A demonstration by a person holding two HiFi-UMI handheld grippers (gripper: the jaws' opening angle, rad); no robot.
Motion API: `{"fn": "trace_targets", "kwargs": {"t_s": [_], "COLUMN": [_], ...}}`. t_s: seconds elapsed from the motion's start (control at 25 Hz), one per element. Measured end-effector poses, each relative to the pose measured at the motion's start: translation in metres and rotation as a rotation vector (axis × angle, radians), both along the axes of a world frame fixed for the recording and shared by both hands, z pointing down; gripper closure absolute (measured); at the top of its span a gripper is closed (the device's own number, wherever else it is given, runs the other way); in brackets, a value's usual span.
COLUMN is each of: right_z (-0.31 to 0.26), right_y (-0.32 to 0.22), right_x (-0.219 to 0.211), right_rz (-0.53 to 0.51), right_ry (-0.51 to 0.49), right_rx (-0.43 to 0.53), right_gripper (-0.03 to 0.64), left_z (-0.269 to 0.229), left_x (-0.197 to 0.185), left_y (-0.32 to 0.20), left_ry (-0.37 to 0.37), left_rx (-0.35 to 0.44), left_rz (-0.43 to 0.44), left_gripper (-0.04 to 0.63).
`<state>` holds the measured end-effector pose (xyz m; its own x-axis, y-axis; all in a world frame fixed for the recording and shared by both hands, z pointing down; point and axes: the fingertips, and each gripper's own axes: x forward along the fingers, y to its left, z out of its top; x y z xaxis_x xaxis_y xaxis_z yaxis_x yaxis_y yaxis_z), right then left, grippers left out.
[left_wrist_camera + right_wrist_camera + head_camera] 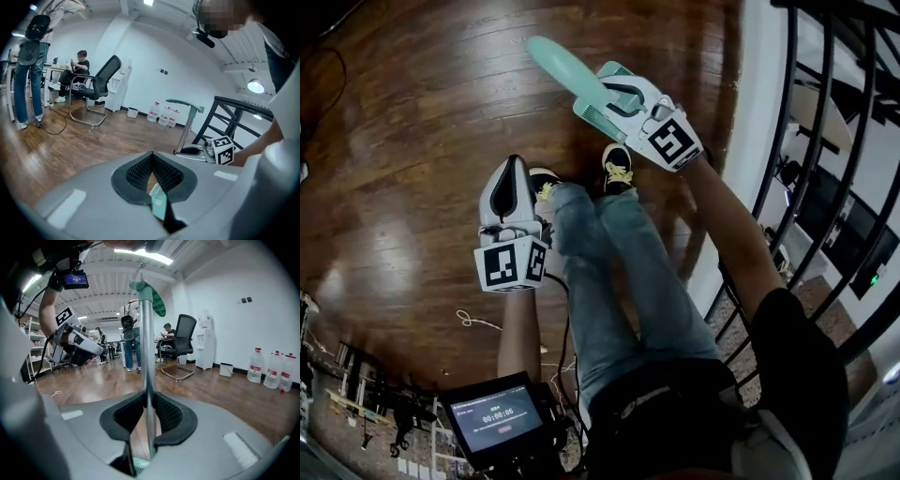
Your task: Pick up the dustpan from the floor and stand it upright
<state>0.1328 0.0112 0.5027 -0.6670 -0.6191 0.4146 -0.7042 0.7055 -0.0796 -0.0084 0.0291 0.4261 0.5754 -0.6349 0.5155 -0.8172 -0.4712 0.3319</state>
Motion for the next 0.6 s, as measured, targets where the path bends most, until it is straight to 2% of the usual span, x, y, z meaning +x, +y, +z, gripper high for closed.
{"fn": "trace_targets", "kwargs": {"t_s": [0.28,0.6], "right_z": [-0.004,-0.006], "right_y": [0.042,0.063], "right_x": [0.040,0.052], "right_rz": [0.022,0.021], "right_ry": [-0.067,-0.086], "right_rx": [0.003,-0.005], "right_gripper": [0.529,0.526], "left_z": [-0.014,-0.020], "left_x": [0.055,0.075], "left_y": [0.013,0.023], "left_ry": [-0.027,-0.025], "left_rx": [0.010,0.014], "left_rz": [0.075,0.079], "left_gripper": [0.577,0.577]}}
